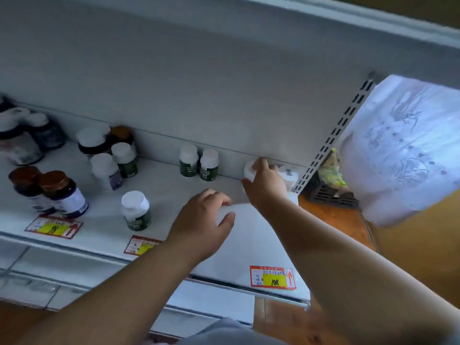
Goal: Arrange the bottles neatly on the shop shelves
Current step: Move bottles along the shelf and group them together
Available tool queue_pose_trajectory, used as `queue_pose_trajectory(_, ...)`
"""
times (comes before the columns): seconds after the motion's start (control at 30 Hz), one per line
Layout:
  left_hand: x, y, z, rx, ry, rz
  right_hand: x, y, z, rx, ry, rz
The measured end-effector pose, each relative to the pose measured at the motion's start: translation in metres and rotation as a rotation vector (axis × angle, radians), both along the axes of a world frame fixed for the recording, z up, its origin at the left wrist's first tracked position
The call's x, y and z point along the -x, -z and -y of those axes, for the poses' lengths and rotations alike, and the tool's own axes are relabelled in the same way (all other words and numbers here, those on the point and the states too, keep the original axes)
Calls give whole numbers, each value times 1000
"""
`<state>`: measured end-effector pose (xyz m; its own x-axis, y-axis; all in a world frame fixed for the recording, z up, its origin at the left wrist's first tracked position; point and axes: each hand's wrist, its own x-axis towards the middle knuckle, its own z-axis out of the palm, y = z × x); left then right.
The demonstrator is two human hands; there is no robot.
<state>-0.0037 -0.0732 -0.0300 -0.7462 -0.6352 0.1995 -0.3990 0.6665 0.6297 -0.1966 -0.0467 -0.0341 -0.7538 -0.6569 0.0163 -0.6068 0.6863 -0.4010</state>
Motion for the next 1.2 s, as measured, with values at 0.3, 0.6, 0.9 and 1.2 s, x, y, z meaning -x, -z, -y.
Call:
queue_pose_trajectory(0.3,-17,4,-27,-161,-256,-128,-21,-12,-20,635,2,739)
queue_pose_trajectory(0.6,-21,-8,-41,-839,-102,-161,-54,-54,-69,697,-230,1055)
queue_pose_trajectory(0.9,-35,-13,-40,-407,-16,-38,-85,-62,-96,532,-104,688)
queue_pose_trajectory(1.2,-36,18,-38,-194,153,139,-93,-54,-121,378,-5,402)
